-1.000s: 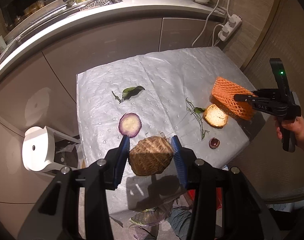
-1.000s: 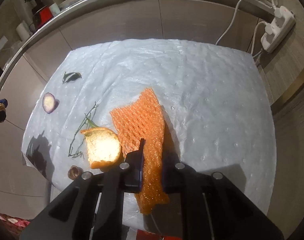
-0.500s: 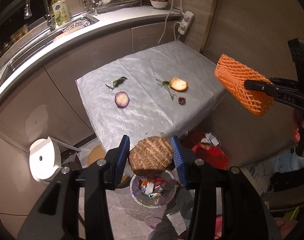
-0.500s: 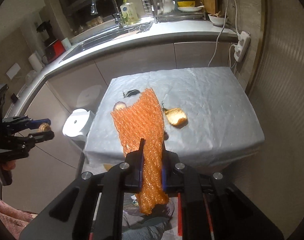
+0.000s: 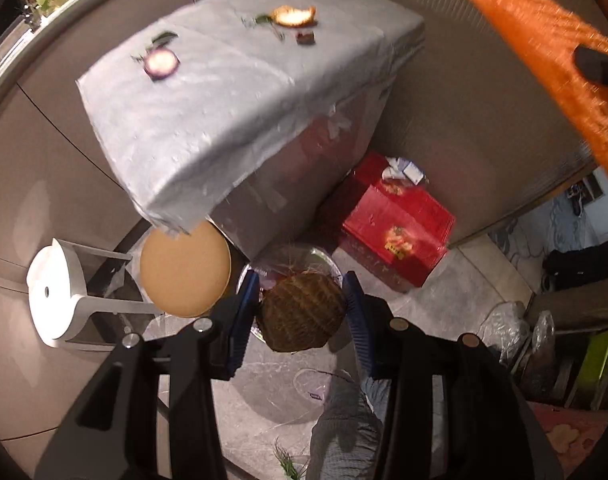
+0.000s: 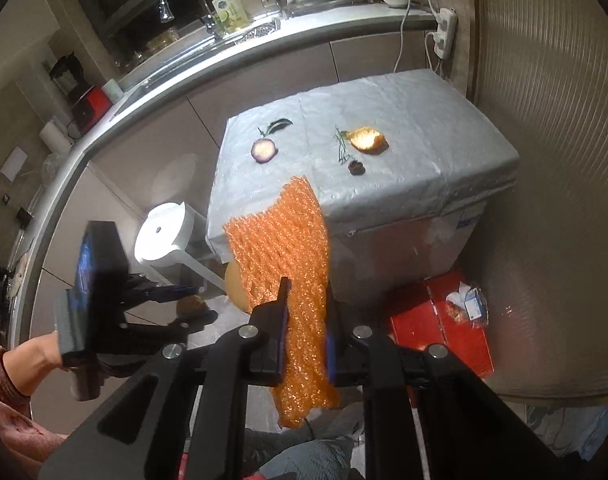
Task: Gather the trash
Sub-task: 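Carry the husk and foam net in both tools to the basket, then open the left tool to drop the husk into the basket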
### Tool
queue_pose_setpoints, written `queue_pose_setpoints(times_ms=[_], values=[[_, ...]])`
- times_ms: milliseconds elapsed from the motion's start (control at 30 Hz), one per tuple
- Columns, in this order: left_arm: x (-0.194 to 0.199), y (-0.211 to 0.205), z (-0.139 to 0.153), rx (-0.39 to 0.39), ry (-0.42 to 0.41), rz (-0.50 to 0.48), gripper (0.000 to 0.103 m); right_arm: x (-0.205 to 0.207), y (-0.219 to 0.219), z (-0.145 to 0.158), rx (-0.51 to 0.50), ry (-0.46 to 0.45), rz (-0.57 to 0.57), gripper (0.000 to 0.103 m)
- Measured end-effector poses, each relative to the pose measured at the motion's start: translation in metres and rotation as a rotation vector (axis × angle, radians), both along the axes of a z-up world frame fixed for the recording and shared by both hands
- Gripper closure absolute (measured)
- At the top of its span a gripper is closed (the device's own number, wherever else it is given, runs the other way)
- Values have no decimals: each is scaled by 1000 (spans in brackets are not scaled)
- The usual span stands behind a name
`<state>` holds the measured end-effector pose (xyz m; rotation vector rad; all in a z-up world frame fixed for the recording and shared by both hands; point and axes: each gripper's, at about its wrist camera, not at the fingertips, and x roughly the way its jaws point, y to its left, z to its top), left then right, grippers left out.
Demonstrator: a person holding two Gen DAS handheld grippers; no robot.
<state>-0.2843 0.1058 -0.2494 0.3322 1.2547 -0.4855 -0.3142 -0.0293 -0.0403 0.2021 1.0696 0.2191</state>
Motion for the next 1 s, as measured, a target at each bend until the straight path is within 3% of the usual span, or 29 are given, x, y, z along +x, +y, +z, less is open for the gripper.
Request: queue_pose_setpoints(times_ms=[133,333,400,500,633,767,900,1000], values=[[5,-6,-106,34,96,-15,61,-2,3,-44,-14,70,10,88],[6,-11,-265,119,159,-37,61,-11,1,-134,-30,137,20,88],[5,-11,-300,135,171,-34,61,-16,1,-162,-22,150,21,88],[2,-8,-327,155,169,-25,54,-20,3,-198,-3,177,31,88],[-4,-4,-320,158,129,-22,34,-26,11,-229,22,207,47,88],[-8,0,-287,139,86,-37,28,-25,20,-234,19,211,57,87],[-14,9,-212,87,42,-36,28,-19,29,-237,-6,217,70,87],[-24,21,-138,23,2,-21,22,-11,47,-256,-25,247,113,86]])
